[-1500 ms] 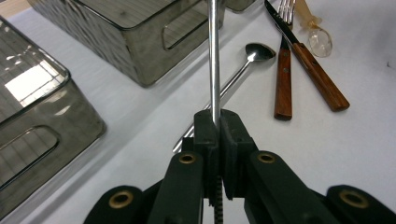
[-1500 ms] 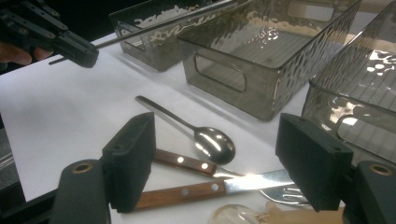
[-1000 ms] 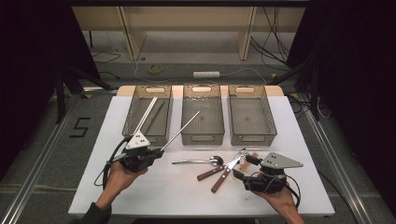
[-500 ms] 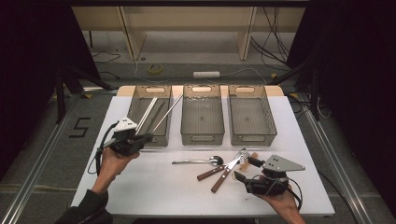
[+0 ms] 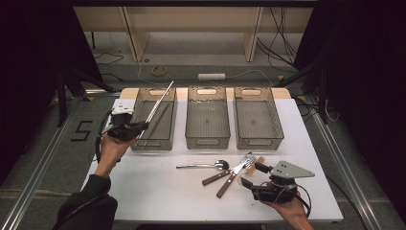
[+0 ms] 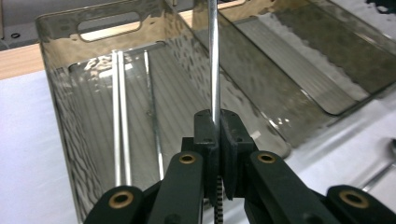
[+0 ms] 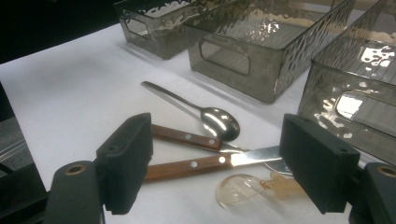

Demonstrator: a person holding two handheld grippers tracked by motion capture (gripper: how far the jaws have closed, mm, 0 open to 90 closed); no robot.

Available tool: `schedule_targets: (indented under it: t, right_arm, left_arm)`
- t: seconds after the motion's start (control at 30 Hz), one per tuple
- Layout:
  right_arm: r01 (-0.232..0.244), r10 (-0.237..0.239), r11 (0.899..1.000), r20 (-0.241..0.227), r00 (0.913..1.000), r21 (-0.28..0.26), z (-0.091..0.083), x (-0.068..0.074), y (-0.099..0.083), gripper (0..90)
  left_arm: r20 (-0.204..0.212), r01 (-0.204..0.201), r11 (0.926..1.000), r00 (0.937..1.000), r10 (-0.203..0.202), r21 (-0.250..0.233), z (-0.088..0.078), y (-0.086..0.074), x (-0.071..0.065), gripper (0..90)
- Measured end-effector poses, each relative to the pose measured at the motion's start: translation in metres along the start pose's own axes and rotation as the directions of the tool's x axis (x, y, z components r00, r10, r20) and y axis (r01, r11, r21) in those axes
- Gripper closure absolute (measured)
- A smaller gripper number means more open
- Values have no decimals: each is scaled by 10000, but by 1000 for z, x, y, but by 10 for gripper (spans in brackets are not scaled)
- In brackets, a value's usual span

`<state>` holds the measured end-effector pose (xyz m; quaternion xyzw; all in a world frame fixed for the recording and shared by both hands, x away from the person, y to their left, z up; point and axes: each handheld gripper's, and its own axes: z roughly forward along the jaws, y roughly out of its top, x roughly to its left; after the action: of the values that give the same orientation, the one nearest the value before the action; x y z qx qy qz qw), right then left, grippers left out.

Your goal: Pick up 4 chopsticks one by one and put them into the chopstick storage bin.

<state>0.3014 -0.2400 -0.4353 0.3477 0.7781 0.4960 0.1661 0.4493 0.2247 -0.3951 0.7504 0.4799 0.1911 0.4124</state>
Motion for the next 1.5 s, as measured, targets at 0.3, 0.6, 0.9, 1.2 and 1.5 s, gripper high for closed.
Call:
schedule_targets:
  t: [0.3, 0.6, 0.9, 1.2, 1.5]
  right_arm:
    - [41, -40, 10000, -109, 9999, 65, 1, 1, 0, 267]
    - [102, -101, 9999, -156, 9998, 78, 1, 3, 0, 267]
    - [95, -92, 9999, -226, 9997, 114, 2, 3, 0, 268]
    - [131, -127, 9998, -283, 9995, 142, 2, 4, 0, 271]
    - [146, -140, 9997, -336, 9993, 175, 2, 4, 1, 272]
  left_arm:
    - [-449, 556, 9970, 9976, -532, 540, 22, 2, 19, 859]
    - [-860, 772, 9922, 9939, -688, 982, 33, 1, 26, 858]
    - [-956, 949, 9872, 9920, -830, 1278, 41, 4, 29, 858]
    - [-1192, 1011, 9816, 9895, -822, 1621, 51, 4, 28, 857]
    - [-1336, 1084, 9788, 9873, -856, 1738, 54, 5, 28, 855]
